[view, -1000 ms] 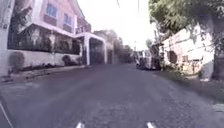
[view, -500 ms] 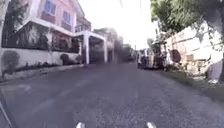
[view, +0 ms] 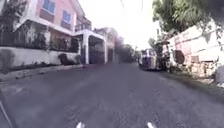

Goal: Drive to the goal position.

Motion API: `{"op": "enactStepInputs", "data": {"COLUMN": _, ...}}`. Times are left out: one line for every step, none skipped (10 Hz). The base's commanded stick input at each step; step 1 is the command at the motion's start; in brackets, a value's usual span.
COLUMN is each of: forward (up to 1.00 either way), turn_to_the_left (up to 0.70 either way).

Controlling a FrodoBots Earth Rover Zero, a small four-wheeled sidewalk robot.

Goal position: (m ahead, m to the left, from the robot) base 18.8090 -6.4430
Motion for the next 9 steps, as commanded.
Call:
{"op": "enactStepInputs", "data": {"forward": 0.7, "turn_to_the_left": 0.0}}
{"op": "enactStepInputs", "data": {"forward": 0.7, "turn_to_the_left": 0.0}}
{"op": "enactStepInputs", "data": {"forward": 0.7, "turn_to_the_left": 0.0}}
{"op": "enactStepInputs", "data": {"forward": 0.7, "turn_to_the_left": 0.0}}
{"op": "enactStepInputs", "data": {"forward": 0.7, "turn_to_the_left": 0.0}}
{"op": "enactStepInputs", "data": {"forward": 0.7, "turn_to_the_left": 0.0}}
{"op": "enactStepInputs", "data": {"forward": 0.7, "turn_to_the_left": 0.0}}
{"op": "enactStepInputs", "data": {"forward": 0.7, "turn_to_the_left": 0.0}}
{"op": "enactStepInputs", "data": {"forward": 0.7, "turn_to_the_left": 0.0}}
